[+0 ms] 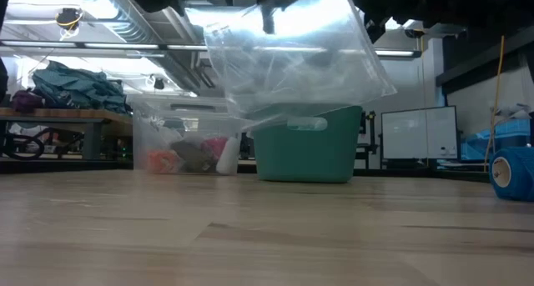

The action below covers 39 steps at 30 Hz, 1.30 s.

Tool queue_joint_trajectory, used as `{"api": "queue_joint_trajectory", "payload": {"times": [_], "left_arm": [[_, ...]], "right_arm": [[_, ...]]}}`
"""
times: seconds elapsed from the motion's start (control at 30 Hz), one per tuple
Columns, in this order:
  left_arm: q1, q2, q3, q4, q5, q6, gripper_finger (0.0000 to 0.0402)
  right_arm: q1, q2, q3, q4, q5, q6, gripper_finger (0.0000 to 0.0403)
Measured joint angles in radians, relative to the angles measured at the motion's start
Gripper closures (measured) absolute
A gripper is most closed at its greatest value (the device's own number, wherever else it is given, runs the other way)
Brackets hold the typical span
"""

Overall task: Roll bandage
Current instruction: Open the transparent zip bag

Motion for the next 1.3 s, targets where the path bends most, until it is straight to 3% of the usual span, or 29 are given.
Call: {"api": "queue_joint_trajectory", "payload": {"times": [0.4, 1.3], "left_arm": [[0.015, 0.002, -0.001, 0.025, 0.001, 0.0, 0.0309], [0.03, 0.002, -0.002, -0.031, -0.009, 0.013, 0.0389]], "right_arm": [[0.0, 0.006, 0.0, 0.015, 0.041, 0.019, 0.0377], [0.0, 0.05, 0.001, 0.065, 0.031, 0.019, 0.0377]]}}
